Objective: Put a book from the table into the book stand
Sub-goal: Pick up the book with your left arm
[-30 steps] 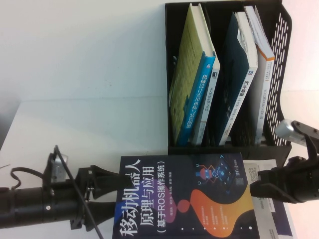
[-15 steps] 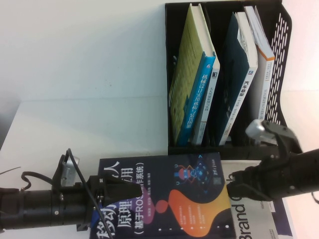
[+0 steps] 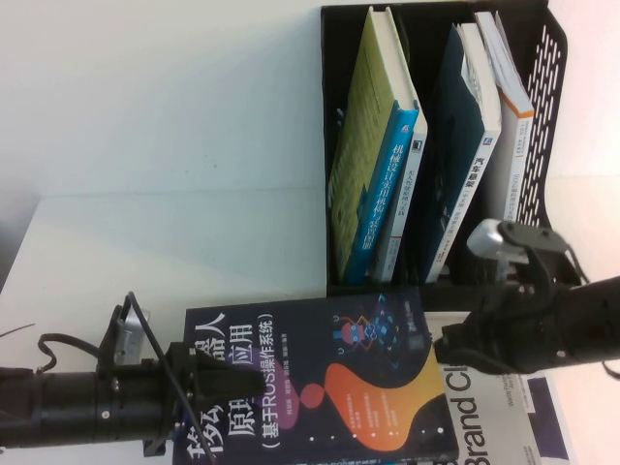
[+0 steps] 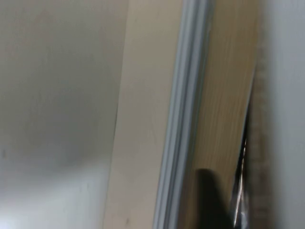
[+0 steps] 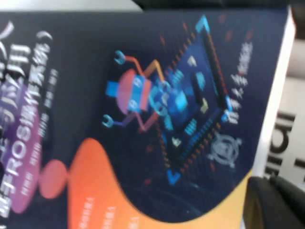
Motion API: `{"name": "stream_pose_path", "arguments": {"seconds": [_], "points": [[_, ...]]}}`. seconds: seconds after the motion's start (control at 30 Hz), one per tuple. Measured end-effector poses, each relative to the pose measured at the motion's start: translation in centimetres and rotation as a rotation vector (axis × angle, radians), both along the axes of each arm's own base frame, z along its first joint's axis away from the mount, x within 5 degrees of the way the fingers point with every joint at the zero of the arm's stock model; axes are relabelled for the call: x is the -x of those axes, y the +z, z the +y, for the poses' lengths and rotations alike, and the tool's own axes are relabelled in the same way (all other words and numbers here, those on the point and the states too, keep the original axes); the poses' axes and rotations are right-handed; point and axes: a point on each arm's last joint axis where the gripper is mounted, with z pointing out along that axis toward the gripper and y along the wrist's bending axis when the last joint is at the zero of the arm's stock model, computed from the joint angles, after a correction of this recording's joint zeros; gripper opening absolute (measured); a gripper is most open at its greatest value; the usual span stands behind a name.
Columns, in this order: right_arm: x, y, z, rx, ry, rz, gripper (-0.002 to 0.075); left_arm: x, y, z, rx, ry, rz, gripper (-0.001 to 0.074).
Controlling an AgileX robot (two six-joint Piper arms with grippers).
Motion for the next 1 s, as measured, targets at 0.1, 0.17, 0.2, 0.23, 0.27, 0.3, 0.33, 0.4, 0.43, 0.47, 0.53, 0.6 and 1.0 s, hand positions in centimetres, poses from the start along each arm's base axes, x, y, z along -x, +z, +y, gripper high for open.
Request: {"name": "stream_pose_path", "arguments": {"seconds": [0.1,0.17,0.2,0.23,0.27,0.3,0.33,0.4,0.43,0.47,0.53,0.6,1.0], "points": [[0.3,1.8,-0.3,-0.006,-0.005,-0.073,0.0001,0.2,-0.1,0.0,-0.001,-0.007,0.043,0.0299],[0.7,3.6,-0.6,-0.012,-0.010,-0.147,0.0001,0.2,-0.1,0.0,-0.001,-0.008,0.055,0.0298],[1.0,4.6,-0.7,-0.011,-0.007,-0.188,0.0001,0.2,-0.1,0.0,0.000,-0.007,0.059,0.0298],[1.3,5.5,-1.0,-0.005,-0.004,-0.234,0.0001,0.2,-0.1,0.0,0.000,-0.007,0.059,0.0298],[1.6,6.5,-1.3,0.004,-0.002,-0.283,0.0001,0.2,-0.1,0.0,0.000,-0.007,0.059,0.0298],[1.9,7.3,-1.5,0.012,0.001,-0.323,0.0001,0.2,-0.1,0.0,0.000,-0.007,0.059,0.0298],[2.3,8.2,-1.8,0.023,0.008,-0.372,0.0001,0.2,-0.1,0.0,0.001,-0.005,0.063,0.0298],[3.2,9.8,-2.3,0.047,0.029,-0.455,0.0001,0.3,0.2,0.0,0.003,-0.002,0.058,0.0298],[3.6,10.6,-2.6,0.058,0.035,-0.499,0.0001,0.3,0.5,-0.1,0.005,-0.001,0.053,0.0298],[4.0,11.3,-2.9,0.065,0.033,-0.537,0.0001,0.3,0.9,-0.1,0.006,0.001,0.044,0.0299],[4.6,12.6,-3.7,0.070,0.010,-0.601,0.0001,0.3,1.7,-0.1,0.010,0.003,0.029,0.0300],[4.9,13.5,-4.7,0.078,-0.031,-0.647,0.0001,0.3,2.7,-0.1,0.002,-0.015,0.009,0.0301],[4.1,14.7,-9.5,0.119,-0.274,-0.678,0.0001,0.8,13.2,0.3,-0.173,-0.139,-0.184,0.0254]]}}
